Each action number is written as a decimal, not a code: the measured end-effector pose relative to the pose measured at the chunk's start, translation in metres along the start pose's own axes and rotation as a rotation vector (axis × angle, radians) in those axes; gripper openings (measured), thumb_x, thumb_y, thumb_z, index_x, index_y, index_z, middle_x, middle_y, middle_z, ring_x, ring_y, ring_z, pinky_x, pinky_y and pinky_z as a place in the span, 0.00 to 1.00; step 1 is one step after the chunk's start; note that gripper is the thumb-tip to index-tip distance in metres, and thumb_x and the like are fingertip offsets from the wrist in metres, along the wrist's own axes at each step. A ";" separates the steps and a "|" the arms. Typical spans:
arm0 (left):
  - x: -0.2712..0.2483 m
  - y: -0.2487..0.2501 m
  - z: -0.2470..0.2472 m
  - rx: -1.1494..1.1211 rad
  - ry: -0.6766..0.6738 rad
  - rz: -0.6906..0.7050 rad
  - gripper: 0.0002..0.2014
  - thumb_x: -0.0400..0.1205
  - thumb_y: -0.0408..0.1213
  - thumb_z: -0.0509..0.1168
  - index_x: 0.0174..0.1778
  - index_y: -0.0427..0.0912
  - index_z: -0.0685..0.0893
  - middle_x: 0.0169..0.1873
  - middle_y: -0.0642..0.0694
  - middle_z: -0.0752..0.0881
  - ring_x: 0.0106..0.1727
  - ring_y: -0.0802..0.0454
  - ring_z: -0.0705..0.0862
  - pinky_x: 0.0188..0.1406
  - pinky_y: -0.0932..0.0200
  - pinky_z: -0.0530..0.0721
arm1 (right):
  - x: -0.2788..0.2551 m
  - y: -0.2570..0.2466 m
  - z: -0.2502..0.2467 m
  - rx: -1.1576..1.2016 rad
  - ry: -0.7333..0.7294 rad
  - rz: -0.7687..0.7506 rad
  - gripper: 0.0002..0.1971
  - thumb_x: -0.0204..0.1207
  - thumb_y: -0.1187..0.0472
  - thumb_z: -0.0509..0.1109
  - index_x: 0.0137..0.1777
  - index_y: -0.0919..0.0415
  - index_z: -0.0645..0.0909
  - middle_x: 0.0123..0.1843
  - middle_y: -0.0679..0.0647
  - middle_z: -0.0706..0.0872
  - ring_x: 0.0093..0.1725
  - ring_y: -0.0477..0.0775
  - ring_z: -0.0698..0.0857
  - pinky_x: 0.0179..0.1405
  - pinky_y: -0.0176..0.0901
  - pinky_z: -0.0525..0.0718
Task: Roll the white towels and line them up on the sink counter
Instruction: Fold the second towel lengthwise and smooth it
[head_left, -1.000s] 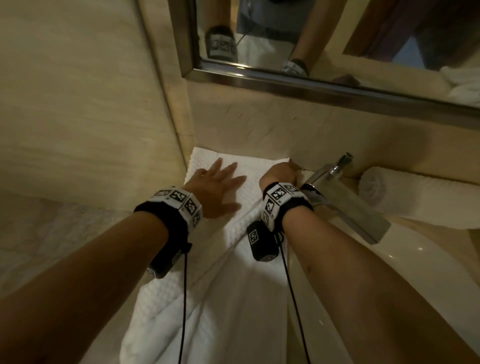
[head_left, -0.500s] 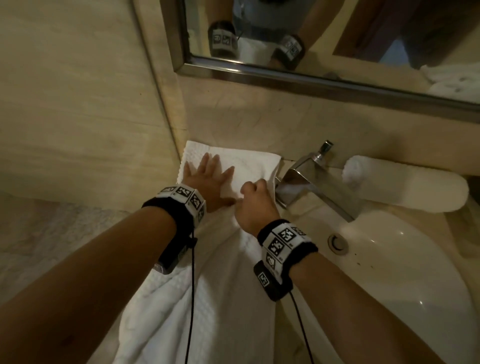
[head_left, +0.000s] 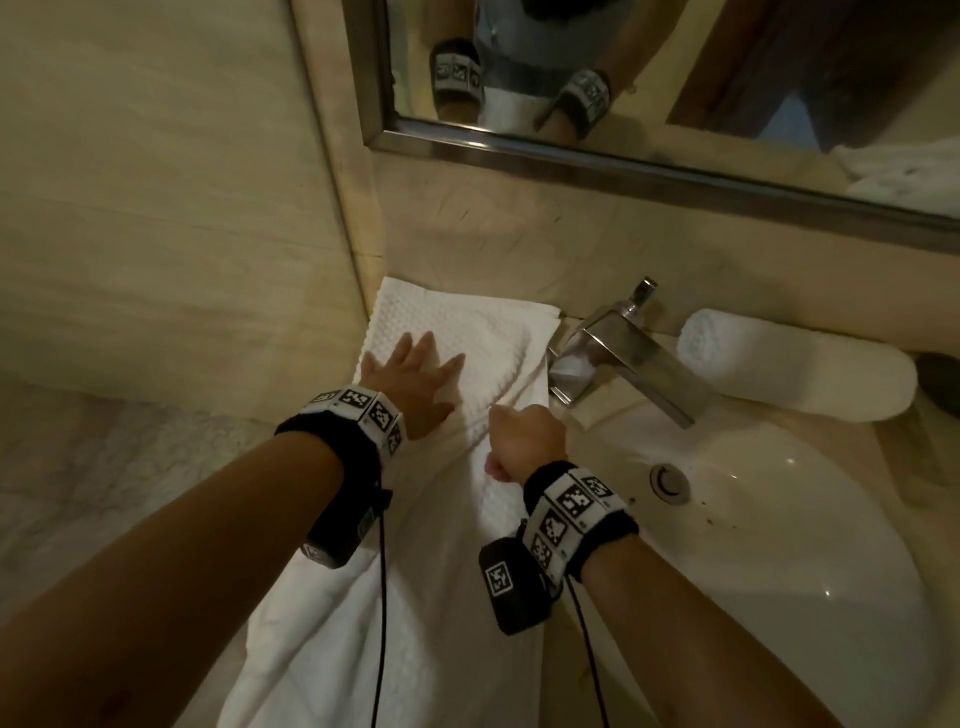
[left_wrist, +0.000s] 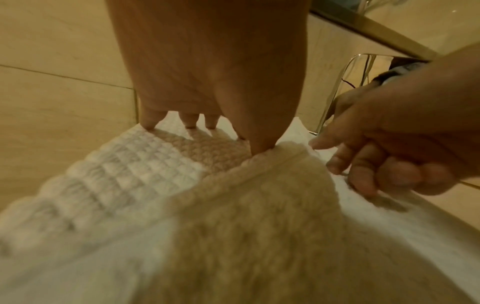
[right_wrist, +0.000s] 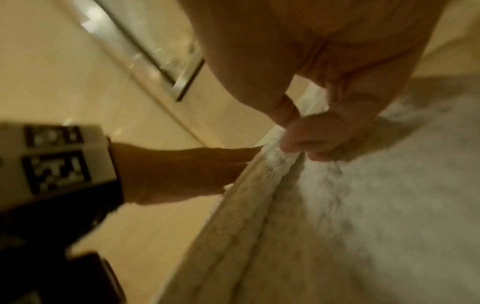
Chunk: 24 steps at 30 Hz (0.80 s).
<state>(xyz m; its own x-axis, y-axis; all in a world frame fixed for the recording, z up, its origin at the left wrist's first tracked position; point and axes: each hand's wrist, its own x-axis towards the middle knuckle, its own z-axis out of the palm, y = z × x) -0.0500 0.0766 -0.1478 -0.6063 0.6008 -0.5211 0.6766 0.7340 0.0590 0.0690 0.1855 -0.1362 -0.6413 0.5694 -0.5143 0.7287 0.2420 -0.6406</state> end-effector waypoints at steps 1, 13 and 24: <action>0.000 0.001 0.000 0.003 0.004 -0.004 0.33 0.85 0.59 0.50 0.82 0.64 0.39 0.83 0.47 0.34 0.84 0.44 0.36 0.79 0.29 0.47 | -0.001 0.000 0.001 0.051 -0.054 0.024 0.20 0.82 0.52 0.60 0.48 0.70 0.85 0.44 0.65 0.91 0.38 0.54 0.88 0.44 0.48 0.89; 0.005 -0.006 0.000 -0.051 -0.031 -0.001 0.40 0.79 0.66 0.57 0.81 0.68 0.40 0.83 0.50 0.33 0.84 0.46 0.36 0.80 0.31 0.46 | 0.010 0.017 -0.006 -0.108 0.072 0.109 0.13 0.80 0.62 0.62 0.54 0.72 0.82 0.54 0.65 0.89 0.57 0.62 0.87 0.49 0.42 0.83; -0.044 -0.002 0.000 -0.159 0.396 0.013 0.20 0.81 0.46 0.63 0.69 0.46 0.74 0.67 0.41 0.73 0.70 0.41 0.71 0.63 0.48 0.74 | 0.007 0.031 0.005 0.181 0.233 0.113 0.23 0.80 0.64 0.60 0.71 0.70 0.58 0.63 0.71 0.80 0.57 0.71 0.84 0.57 0.61 0.85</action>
<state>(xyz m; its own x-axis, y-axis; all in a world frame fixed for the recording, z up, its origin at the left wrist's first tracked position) -0.0245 0.0485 -0.1251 -0.7326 0.6630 -0.1539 0.6314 0.7465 0.2099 0.0854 0.1935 -0.1622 -0.4711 0.7543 -0.4572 0.7242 0.0349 -0.6887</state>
